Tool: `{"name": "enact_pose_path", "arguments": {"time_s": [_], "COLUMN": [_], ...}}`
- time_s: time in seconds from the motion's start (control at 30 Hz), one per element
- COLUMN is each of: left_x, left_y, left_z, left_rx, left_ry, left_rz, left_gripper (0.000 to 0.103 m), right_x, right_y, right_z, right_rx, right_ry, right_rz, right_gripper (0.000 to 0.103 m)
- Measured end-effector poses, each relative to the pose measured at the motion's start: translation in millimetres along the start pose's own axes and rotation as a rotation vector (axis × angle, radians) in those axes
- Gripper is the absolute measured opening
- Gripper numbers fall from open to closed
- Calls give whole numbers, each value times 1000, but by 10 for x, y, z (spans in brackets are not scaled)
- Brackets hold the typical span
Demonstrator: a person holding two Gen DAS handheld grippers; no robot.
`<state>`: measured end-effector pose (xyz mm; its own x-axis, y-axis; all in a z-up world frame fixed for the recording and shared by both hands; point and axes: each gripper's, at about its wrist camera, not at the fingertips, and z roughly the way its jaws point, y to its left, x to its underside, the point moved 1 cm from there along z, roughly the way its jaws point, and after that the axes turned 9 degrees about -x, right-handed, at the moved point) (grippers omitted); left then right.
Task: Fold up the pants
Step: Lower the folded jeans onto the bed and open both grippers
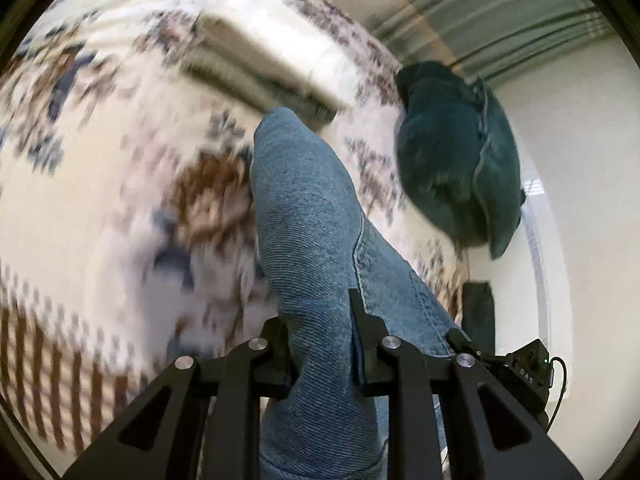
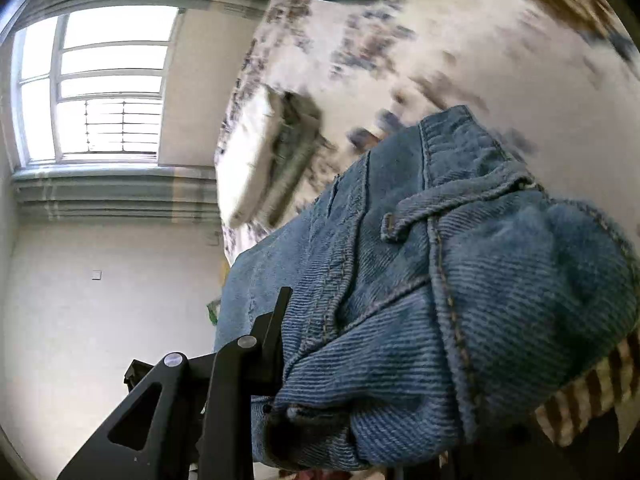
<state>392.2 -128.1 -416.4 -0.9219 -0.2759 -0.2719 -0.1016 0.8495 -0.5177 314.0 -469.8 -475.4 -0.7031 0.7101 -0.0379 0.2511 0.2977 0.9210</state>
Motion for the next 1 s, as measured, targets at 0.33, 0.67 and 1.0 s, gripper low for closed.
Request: {"name": "enact_pose_path", "arguments": {"time_s": [0.33, 0.67, 1.0], "left_x": [-2473, -3915, -3821], "left_y": [80, 773, 1021], "left_z": [267, 1255, 1335], "left_rx": [55, -73, -50], "left_ry": [-125, -93, -64], "left_rz": [55, 90, 66], "left_gripper": [18, 19, 21], "right_x": [-1294, -2092, -1998], "right_y": [1238, 1309, 908], "right_z": [1813, 3824, 3738], "right_rx": [-95, -24, 70], "right_ry": [-107, -54, 71], "right_rz": [-125, -189, -78], "right_gripper": [27, 27, 39]}}
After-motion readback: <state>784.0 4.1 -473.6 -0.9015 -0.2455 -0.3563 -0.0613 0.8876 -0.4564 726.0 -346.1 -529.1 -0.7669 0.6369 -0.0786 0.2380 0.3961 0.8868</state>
